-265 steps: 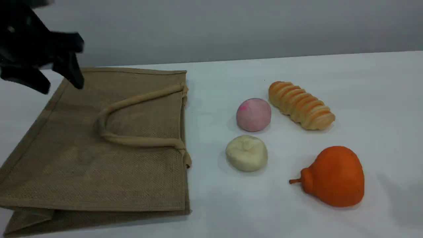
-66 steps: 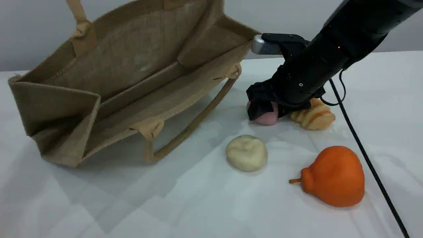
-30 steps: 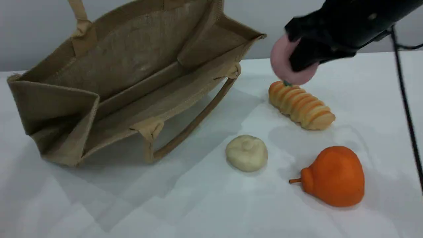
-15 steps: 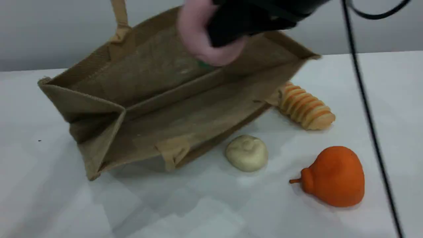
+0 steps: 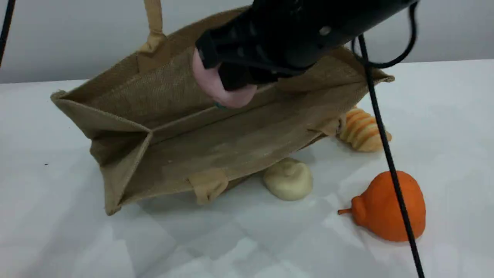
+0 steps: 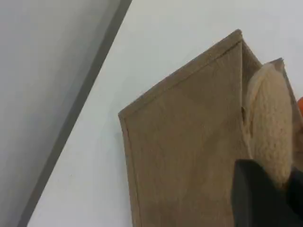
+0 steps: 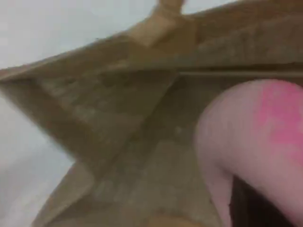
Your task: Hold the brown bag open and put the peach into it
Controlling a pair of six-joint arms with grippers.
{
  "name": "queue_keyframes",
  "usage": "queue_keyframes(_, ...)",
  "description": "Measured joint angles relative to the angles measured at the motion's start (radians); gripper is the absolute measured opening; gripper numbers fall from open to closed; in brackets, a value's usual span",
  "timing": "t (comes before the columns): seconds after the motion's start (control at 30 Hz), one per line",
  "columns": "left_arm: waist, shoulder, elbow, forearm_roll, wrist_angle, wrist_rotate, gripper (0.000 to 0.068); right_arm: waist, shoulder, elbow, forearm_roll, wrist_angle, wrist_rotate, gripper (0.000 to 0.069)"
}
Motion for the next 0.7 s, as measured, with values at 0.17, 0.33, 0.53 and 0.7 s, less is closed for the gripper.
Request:
queue_keyframes(0.17,0.000,0.000,0.000,0.000,0.000,0.000,0.0083,0.000,0.120,-0.100,0.001,0.017,0.000,0.0124)
queue_keyframes(0.33,0.000,0.000,0.000,0.000,0.000,0.000,0.0083,-0.001,0.229,-0.177,0.001,0.000,0.000,0.0369)
queue_keyframes(0.53,0.001,0.000,0.000,0.005,0.000,0.000,0.0083,-0.018,0.249,-0.197,0.003,-0.040,0.000,0.0662)
queue_keyframes(0.7,0.001,0.000,0.000,0.046,0.000,0.001,0.0083,-0.080,0.219,-0.197,-0.001,0.051,0.000,0.0678)
